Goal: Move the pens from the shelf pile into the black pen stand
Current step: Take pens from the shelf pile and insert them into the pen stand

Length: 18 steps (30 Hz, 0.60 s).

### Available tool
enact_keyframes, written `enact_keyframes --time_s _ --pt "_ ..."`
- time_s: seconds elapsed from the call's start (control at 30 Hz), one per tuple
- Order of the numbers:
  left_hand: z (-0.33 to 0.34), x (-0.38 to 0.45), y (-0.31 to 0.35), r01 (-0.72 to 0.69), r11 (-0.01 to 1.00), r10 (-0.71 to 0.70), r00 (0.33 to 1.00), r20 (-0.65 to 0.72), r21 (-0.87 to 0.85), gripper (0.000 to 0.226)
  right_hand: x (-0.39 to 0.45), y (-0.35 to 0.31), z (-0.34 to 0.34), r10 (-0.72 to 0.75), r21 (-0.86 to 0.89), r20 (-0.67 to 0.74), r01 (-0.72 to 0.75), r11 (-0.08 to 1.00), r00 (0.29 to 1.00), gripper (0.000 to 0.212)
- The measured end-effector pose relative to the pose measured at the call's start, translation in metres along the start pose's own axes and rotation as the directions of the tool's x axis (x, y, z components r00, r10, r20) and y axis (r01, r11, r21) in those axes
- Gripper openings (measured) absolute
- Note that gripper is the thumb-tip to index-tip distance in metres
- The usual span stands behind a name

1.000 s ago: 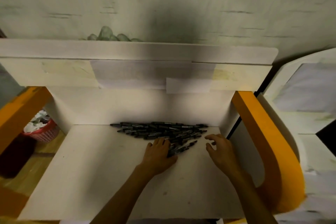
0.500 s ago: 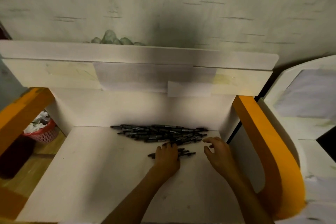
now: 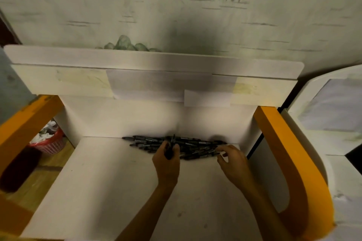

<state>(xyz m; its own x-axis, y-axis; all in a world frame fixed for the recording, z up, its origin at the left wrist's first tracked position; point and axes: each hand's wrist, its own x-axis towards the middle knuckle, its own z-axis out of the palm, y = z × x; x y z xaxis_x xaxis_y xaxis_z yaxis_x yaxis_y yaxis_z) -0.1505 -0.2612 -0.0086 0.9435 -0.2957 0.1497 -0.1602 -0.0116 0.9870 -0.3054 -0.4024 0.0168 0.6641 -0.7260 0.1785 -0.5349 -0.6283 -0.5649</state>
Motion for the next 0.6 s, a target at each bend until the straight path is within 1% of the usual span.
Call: enact_keyframes --time_s 0.1,0.2,0.3,0.37,0.4,0.43,0.5,0.6 --pt "-0.002 -0.011 -0.008 0.041 0.999 -0.040 0.997 0.060 -0.017 0.024 0.000 0.001 0.003 -0.011 -0.005 0.016 0.011 1.000 1.000 0.023" --pt "-0.003 -0.020 -0.025 0.147 0.989 -0.147 0.987 0.068 0.003 0.018 -0.001 0.002 0.005 -0.008 -0.013 0.021 0.008 1.000 1.000 0.022" --pt "0.002 -0.019 -0.025 0.123 0.992 -0.127 0.985 0.116 0.043 0.012 -0.001 0.004 0.003 0.000 -0.008 0.021 0.000 1.000 1.000 0.021" --pt "0.010 -0.014 -0.018 0.068 0.984 -0.102 0.973 0.209 0.162 0.012 0.000 0.005 0.001 0.008 0.000 0.015 -0.008 1.000 1.000 0.021" --pt "0.015 -0.010 -0.015 0.022 0.965 -0.094 0.960 0.264 0.262 0.009 0.000 0.005 0.000 0.013 0.001 0.013 -0.013 1.000 1.000 0.021" --pt "0.019 -0.006 -0.013 -0.046 0.927 -0.081 0.945 0.318 0.372 0.014 0.000 0.005 -0.001 0.016 -0.002 0.010 -0.016 1.000 1.000 0.021" --pt "0.029 0.001 -0.010 -0.200 0.808 -0.060 0.908 0.415 0.555 0.026 -0.001 0.005 -0.003 0.022 -0.005 0.003 -0.022 1.000 1.000 0.021" --pt "0.044 0.006 -0.009 -0.347 0.671 -0.051 0.860 0.508 0.655 0.027 -0.003 0.007 -0.003 0.035 -0.008 -0.003 -0.035 0.999 0.999 0.023"
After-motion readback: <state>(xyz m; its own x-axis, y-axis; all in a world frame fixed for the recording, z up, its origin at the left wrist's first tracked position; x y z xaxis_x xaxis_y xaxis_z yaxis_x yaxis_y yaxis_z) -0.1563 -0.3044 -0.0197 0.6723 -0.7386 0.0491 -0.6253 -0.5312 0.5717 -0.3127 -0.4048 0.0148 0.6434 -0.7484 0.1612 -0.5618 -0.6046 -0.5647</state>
